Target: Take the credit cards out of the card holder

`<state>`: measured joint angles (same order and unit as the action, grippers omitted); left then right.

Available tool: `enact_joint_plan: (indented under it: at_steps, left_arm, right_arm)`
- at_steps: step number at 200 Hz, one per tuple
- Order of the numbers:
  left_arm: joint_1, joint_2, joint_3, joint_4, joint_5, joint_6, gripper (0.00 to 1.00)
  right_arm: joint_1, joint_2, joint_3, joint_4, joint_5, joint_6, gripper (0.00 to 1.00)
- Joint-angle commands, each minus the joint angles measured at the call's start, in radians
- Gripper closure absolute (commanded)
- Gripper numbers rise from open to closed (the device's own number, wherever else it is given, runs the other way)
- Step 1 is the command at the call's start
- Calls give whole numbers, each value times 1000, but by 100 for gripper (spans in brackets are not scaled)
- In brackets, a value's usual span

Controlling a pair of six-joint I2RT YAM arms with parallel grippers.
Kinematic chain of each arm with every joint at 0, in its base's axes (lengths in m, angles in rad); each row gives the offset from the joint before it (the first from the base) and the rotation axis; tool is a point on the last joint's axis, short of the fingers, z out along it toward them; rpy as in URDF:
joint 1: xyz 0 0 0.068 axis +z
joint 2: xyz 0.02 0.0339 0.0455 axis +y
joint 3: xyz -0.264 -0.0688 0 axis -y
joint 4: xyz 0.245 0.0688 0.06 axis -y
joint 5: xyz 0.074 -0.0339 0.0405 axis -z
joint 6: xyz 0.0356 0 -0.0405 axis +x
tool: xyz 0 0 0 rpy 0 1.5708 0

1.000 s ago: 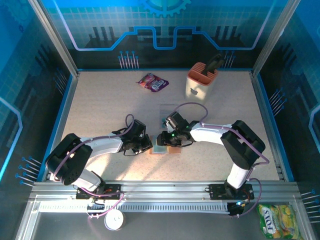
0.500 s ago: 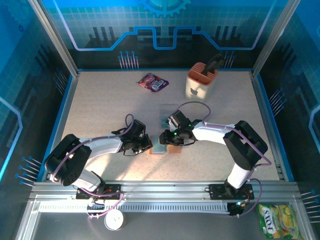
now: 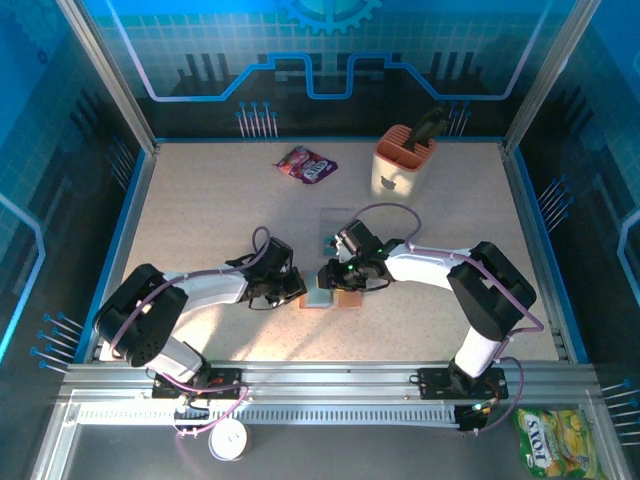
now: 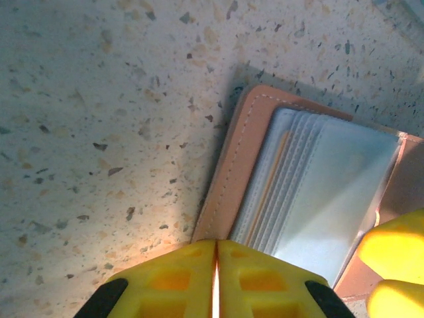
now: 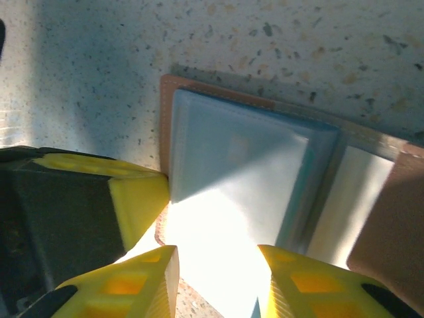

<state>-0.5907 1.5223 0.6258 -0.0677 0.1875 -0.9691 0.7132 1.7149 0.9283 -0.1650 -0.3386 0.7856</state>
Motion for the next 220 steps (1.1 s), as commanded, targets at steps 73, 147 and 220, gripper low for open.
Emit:
enact_joint_plan:
  at_steps: [73, 147, 220]
  left_arm:
    - [5, 21, -24, -9, 9, -2, 89]
    - [6, 24, -21, -22, -3, -3, 89]
    - [9, 16, -4, -56, -12, 9, 89]
  right_arm:
    - [12, 65, 47, -31, -5, -9, 64]
    - [-14, 17, -5, -42, 27, -16, 64]
    - [-37, -13, -38, -38, 23, -29, 64]
